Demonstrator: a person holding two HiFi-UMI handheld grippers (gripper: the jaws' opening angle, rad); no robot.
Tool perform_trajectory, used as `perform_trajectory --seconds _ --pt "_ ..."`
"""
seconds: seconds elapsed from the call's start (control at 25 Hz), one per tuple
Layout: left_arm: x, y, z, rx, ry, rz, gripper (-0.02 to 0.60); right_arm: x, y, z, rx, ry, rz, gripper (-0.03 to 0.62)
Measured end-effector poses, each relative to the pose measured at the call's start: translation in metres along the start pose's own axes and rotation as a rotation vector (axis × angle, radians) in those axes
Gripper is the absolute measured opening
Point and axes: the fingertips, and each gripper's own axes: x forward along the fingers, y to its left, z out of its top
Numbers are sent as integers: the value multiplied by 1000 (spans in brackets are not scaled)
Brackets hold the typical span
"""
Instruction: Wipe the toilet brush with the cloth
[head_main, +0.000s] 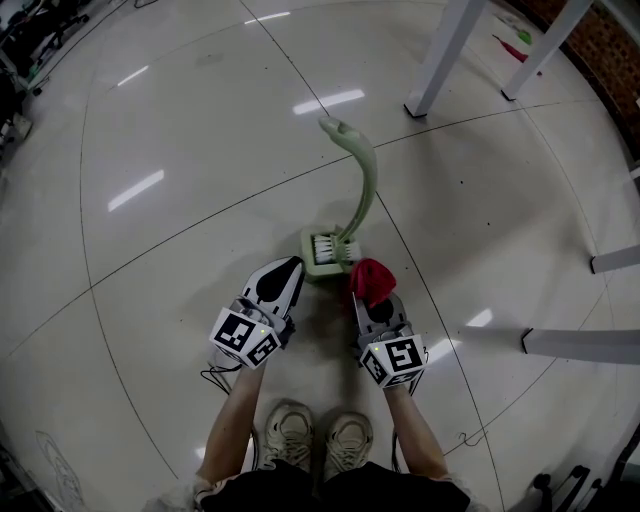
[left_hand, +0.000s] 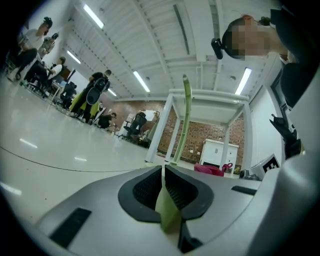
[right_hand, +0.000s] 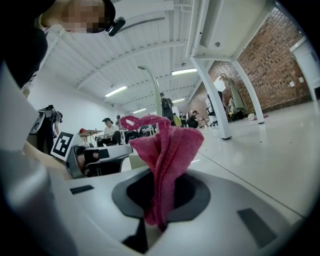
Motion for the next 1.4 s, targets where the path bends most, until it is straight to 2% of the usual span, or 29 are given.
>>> perform_trajectory --seconds 0.2,0.56,0.96,1.04,1.12,1.16,1.2,1.28,1.32,1.4 --pt "1 -1 -1 1 -3 -11 5 1 11 -1 -24 3 19 31" --pt "0 -5 2 23 -7 -27 5 13 54 -5 -74 18 123 31" --pt "-35 35 26 49 -56 84 5 34 97 -10 -91 32 223 31" --pt "-35 35 26 72 -45 56 5 35 100 -3 -82 13 231 31" --pt "-28 24 22 120 -1 -43 7 29 97 15 -80 -49 228 31" --pt "-24 16 18 150 32 -112 52 24 92 23 -77 -69 220 31" --pt "-19 8 15 177 67 -182 171 18 86 27 -74 -72 208 31" --pt "-11 -1 11 222 119 -289 314 10 70 25 -72 -47 170 31" --pt "-6 -3 9 241 141 -327 368 8 61 20 -73 -25 145 31" --pt "6 -7 0 276 198 -397 416 9 48 12 -77 8 99 31"
